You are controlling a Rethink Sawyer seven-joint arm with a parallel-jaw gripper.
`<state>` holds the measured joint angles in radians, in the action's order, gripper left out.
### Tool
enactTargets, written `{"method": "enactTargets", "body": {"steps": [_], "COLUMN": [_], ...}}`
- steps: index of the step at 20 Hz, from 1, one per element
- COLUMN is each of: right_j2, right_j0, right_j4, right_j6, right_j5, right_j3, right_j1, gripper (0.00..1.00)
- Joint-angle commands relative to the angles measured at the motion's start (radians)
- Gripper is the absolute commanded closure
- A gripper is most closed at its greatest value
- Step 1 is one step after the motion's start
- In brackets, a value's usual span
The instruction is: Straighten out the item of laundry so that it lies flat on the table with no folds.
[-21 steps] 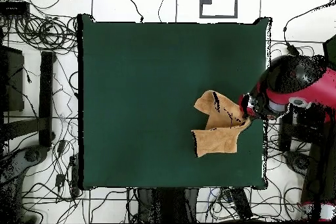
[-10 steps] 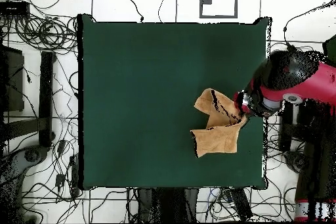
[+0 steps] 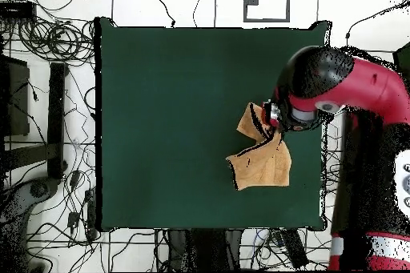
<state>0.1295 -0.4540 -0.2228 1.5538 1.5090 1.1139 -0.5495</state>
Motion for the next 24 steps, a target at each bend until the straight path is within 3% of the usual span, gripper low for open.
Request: {"method": "enactTargets", "body": {"steps": [1, 15, 24], "right_j2": [0.019, -0.092, -0.107], "right_j0": [0.132, 0.326, 0.362], "right_j4": [0.121, 0.281, 0.308], "right_j6": [0.337, 0.649, 0.699], "right_j5": [0.001, -0.229, -0.276], "right_j3": [0.125, 0.207, 0.212], "right_j1": [0.010, 0.009, 0.018], "gripper": [1.00, 1.00, 1.00]}}
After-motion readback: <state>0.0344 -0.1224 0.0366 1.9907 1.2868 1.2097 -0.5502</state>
